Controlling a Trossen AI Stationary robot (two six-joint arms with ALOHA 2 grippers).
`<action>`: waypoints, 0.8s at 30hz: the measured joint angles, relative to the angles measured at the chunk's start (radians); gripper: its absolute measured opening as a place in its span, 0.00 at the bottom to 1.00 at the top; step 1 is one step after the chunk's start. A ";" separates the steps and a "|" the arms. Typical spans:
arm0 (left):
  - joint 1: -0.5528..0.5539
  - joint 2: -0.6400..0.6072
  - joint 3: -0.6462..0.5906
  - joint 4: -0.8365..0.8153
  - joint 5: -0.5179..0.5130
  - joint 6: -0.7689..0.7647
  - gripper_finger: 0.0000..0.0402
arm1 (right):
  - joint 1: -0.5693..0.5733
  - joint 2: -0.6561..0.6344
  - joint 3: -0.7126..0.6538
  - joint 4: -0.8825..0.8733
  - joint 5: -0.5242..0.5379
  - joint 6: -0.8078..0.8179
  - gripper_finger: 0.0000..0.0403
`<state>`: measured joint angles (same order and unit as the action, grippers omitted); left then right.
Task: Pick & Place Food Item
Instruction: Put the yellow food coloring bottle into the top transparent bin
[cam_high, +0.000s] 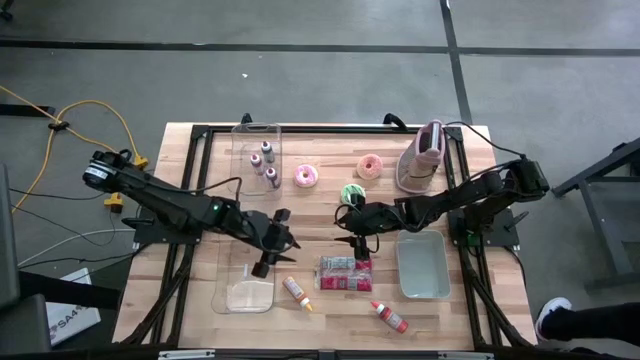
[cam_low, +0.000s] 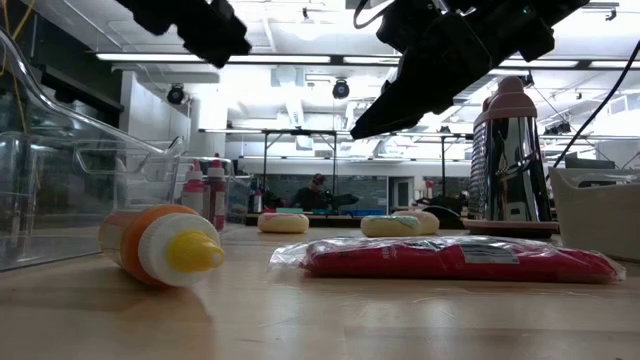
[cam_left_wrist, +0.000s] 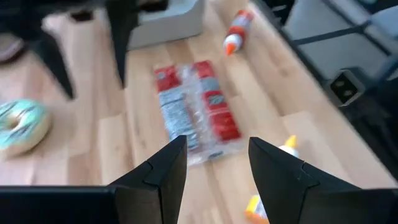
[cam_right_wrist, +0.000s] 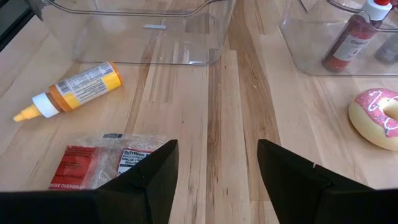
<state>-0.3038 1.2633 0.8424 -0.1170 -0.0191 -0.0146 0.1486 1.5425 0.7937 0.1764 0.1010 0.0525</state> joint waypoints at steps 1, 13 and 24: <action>0.001 0.000 0.001 -0.009 -0.013 -0.006 0.41 | 0.000 0.000 0.000 0.000 0.000 0.000 0.51; -0.029 0.143 0.190 -0.232 0.004 -0.013 0.41 | 0.000 0.000 0.000 0.027 0.000 0.000 0.51; -0.113 0.350 0.428 -0.471 0.004 -0.009 0.41 | 0.000 0.000 0.000 0.045 0.000 0.000 0.51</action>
<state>-0.4167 1.6135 1.2700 -0.5880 -0.0154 -0.0238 0.1486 1.5429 0.7937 0.2213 0.1014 0.0525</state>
